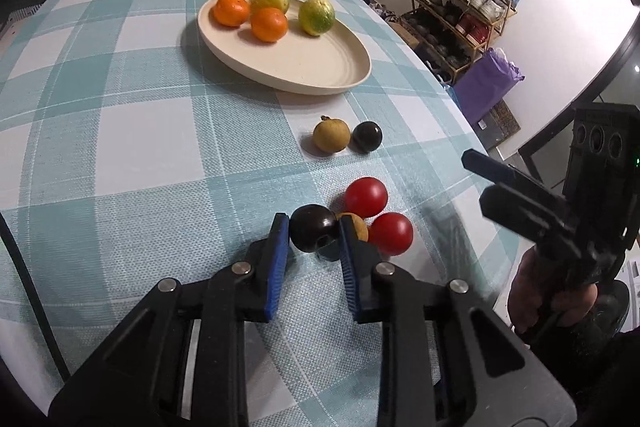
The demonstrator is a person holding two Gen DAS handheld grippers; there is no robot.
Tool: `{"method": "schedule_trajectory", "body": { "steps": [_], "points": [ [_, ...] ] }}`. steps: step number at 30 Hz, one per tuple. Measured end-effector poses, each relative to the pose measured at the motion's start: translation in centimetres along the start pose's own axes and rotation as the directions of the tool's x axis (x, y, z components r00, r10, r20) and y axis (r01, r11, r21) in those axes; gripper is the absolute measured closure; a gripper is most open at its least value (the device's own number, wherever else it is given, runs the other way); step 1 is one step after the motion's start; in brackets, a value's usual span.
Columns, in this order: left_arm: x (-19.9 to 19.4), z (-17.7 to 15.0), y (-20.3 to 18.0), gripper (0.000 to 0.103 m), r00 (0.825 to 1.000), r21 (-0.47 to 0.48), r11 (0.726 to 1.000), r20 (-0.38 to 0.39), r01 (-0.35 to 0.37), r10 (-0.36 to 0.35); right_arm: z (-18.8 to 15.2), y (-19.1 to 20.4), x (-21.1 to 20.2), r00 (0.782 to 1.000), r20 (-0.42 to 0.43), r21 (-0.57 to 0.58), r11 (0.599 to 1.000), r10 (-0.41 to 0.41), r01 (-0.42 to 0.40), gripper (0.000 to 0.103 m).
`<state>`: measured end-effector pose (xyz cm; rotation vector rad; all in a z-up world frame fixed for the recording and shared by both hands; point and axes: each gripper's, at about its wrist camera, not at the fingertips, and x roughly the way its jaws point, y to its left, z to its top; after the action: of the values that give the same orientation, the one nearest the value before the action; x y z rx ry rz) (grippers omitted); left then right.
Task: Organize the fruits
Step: 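Grasp a dark plum with the left tool while the right tool grasps a small yellow-brown fruit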
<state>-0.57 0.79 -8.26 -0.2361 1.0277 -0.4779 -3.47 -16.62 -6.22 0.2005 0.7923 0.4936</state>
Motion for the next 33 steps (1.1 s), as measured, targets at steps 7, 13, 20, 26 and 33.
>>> {"method": "schedule_trajectory", "body": {
  "steps": [7,13,20,26,33],
  "points": [
    [-1.3,-0.2,1.8,0.081,1.000,-0.045,0.999,0.023,-0.011,0.012,-0.2,2.1,0.7,0.999,-0.035,-0.051,0.998,0.026,-0.027,0.006],
    [-2.7,-0.3,3.5,0.081,0.998,-0.075,0.997,0.053,-0.017,0.021,-0.7,4.3,1.6,0.995,-0.075,-0.092,0.994,0.060,-0.067,0.006],
    [-3.9,-0.7,4.9,0.081,0.997,-0.100,0.995,0.075,-0.020,0.028,-1.1,6.4,3.3,0.989,-0.122,-0.132,0.987,0.079,-0.095,0.015],
    [-4.3,-1.3,5.6,0.081,0.997,-0.108,0.994,0.078,-0.015,0.023,-1.3,7.2,5.0,0.983,-0.176,-0.144,0.986,0.058,-0.084,0.029],
    [-4.7,-1.6,6.3,0.081,0.996,-0.119,0.993,0.087,-0.006,0.016,-1.2,8.5,6.4,0.979,-0.205,-0.219,0.975,-0.021,-0.025,0.038]
  ]
}}
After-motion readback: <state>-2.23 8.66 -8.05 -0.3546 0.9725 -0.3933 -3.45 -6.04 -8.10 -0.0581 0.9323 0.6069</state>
